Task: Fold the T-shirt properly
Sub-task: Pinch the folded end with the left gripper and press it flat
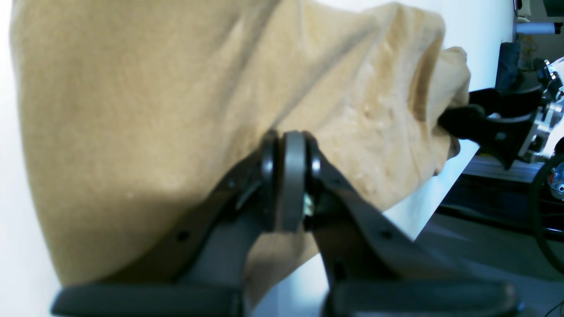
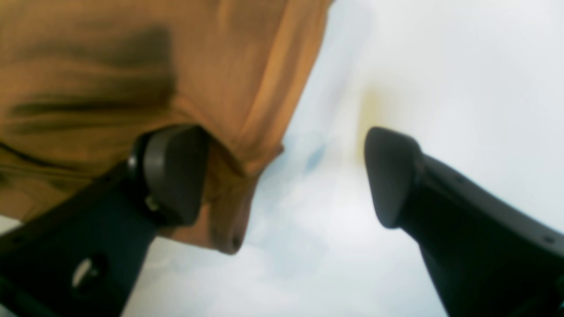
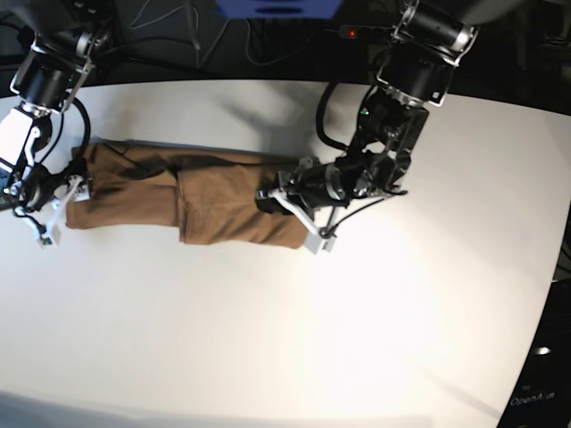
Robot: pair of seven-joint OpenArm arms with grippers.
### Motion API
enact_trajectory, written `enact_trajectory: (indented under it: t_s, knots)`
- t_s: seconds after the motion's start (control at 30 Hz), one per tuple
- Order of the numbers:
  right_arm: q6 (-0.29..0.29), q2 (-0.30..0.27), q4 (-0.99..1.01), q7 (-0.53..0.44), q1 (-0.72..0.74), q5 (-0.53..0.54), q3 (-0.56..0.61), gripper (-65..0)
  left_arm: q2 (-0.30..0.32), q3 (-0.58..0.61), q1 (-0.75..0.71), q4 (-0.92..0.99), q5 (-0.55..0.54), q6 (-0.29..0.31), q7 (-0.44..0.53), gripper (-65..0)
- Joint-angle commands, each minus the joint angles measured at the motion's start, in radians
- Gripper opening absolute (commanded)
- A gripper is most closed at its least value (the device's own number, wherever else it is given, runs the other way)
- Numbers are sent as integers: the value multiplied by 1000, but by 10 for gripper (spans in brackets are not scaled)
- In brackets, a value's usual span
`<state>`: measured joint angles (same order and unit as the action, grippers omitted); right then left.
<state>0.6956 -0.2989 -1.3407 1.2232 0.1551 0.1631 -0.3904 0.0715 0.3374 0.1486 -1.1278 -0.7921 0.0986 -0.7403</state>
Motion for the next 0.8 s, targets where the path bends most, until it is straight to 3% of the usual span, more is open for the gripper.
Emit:
enact_trajectory:
  t_s: [0.0,0.4,0.57,0.77]
  knots:
    - [3,-18,-13,-6,18,2,-3,-96,15,7,-24,13,82,-61,-86,-618]
    - [3,-12,-12,-18,8,5,-5,-93,15,7,-24,13,82,-61,-86,-618]
    - [3,-3,31,-52,-13,8,-5,-6,18,7,-24,13,82,-61,-84,-618]
    - [3,0,169,-136,-12,10,-3,0,32,6,-24,13,82,-61,-84,-618]
